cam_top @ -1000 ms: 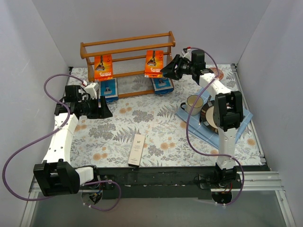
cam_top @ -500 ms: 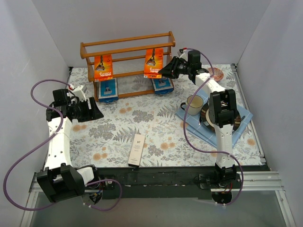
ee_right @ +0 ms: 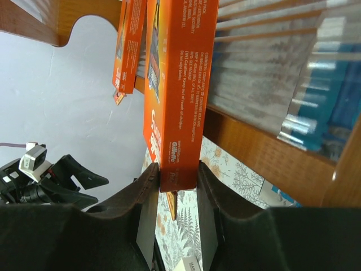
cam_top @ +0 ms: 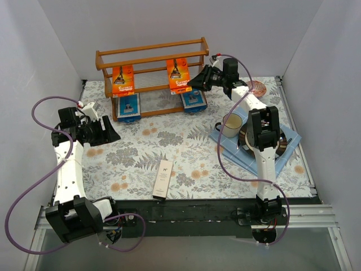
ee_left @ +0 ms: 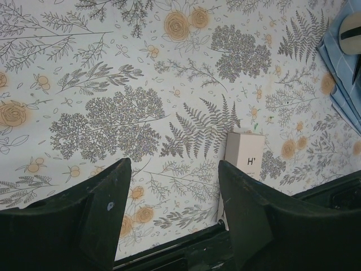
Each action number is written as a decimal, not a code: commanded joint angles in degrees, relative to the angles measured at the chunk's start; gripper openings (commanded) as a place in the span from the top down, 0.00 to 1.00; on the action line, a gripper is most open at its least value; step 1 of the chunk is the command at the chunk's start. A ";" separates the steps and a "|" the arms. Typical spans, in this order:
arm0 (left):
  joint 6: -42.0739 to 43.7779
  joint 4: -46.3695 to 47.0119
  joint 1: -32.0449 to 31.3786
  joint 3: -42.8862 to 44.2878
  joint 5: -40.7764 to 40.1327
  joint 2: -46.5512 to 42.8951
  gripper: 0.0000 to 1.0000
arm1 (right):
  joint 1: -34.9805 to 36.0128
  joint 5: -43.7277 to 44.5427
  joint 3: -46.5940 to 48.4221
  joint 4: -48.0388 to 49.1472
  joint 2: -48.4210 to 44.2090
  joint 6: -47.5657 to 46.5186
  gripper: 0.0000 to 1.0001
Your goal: Place and organize the shaving razors onto the shelf
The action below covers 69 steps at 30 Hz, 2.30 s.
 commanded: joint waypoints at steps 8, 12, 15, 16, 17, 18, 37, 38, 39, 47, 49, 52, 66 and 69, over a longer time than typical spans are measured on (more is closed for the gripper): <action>0.46 -0.11 2.17 -0.41 1.61 -2.24 0.38 | 0.18 2.11 4.97 0.28 1.50 -0.06 0.59; 0.29 -0.03 2.87 -0.50 2.14 -2.50 0.38 | 0.09 2.81 4.18 -0.15 0.71 0.20 0.57; 0.20 0.15 3.13 -0.59 2.31 -2.77 0.38 | -0.08 3.16 3.74 -0.68 0.09 -0.06 0.58; 0.11 0.32 3.13 -0.67 2.40 -2.94 0.38 | -0.09 3.16 3.56 -0.68 0.00 -0.15 0.59; 0.03 0.33 3.22 -0.67 2.58 -2.94 0.38 | -0.09 3.16 3.30 -0.94 -0.09 -0.32 0.61; -0.06 0.41 3.22 -0.67 2.66 -2.94 0.38 | -0.09 3.16 3.04 -1.03 -0.35 -0.41 0.62; -0.94 0.59 5.51 -0.67 4.24 -3.21 0.38 | -1.67 4.13 2.07 -1.47 -0.44 -0.76 0.70; -0.94 0.50 5.68 -0.67 4.25 -3.29 0.38 | -1.67 4.13 2.16 -1.39 -0.27 -0.85 0.70; -0.94 0.59 5.68 -0.67 4.25 -3.29 0.38 | -1.75 4.30 2.24 -1.47 -0.18 -0.94 0.69; -1.99 1.47 6.12 -1.11 5.82 -3.21 0.38 | -2.19 5.28 3.13 -3.06 -1.57 -2.34 0.48; -2.70 2.60 6.12 -1.90 6.70 -3.82 0.38 | -2.46 4.75 1.64 -3.14 -2.89 -2.96 0.46; -4.45 4.62 6.21 -2.87 8.55 -4.52 0.38 | -2.63 4.48 -0.65 -4.19 -5.79 -4.45 0.44; -13.69 17.37 6.12 -4.72 17.87 -0.75 1.00 | -0.09 10.81 -13.93 -12.37 -18.02 -21.85 0.99; -13.69 16.77 6.12 -4.28 18.57 -0.31 1.00 | 1.84 12.83 -12.27 -11.76 -17.58 -22.73 0.99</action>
